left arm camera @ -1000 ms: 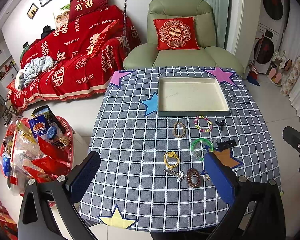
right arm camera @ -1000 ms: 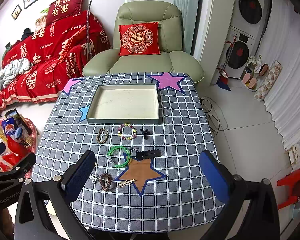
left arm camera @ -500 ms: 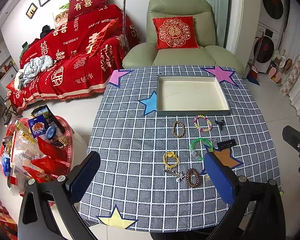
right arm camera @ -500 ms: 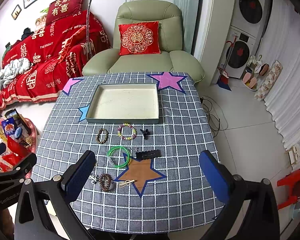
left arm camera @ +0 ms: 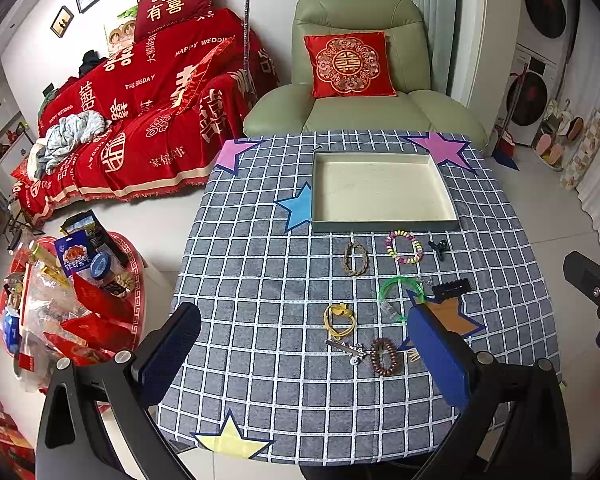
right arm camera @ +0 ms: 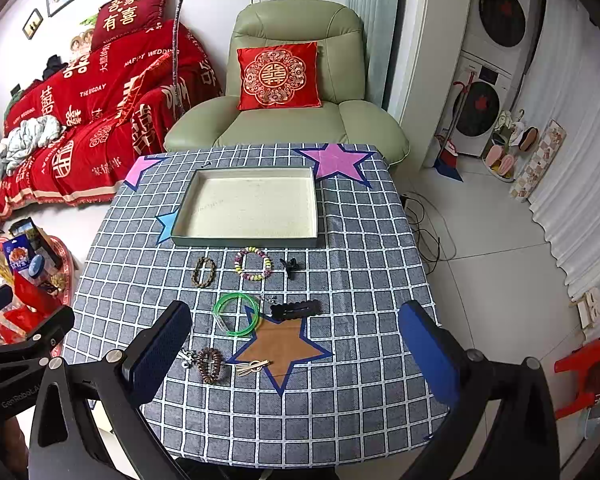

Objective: Organize jewelry

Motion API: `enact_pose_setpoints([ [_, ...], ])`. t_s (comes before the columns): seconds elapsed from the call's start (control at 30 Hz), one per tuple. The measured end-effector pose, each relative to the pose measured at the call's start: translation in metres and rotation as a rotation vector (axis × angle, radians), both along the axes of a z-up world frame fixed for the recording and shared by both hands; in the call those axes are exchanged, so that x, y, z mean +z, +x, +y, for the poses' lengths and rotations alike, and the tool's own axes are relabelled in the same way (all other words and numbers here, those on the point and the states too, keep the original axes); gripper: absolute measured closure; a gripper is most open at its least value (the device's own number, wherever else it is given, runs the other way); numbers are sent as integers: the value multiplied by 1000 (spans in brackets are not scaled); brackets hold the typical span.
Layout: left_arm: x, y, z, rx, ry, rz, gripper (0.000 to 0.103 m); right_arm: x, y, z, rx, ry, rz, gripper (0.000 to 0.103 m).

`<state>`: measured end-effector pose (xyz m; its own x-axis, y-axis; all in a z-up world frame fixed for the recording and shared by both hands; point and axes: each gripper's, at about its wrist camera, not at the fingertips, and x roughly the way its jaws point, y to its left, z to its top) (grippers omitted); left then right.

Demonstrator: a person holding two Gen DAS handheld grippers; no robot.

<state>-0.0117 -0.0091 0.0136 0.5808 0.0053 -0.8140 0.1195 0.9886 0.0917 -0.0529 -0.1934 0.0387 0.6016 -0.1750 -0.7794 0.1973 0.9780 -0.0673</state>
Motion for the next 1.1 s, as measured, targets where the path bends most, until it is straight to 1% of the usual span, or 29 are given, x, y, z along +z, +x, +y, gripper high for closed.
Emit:
enact_pose_setpoints([
  [1.1, 0, 2, -2, -1, -2, 5, 0, 1, 1, -1, -1, -1, -1, 0],
])
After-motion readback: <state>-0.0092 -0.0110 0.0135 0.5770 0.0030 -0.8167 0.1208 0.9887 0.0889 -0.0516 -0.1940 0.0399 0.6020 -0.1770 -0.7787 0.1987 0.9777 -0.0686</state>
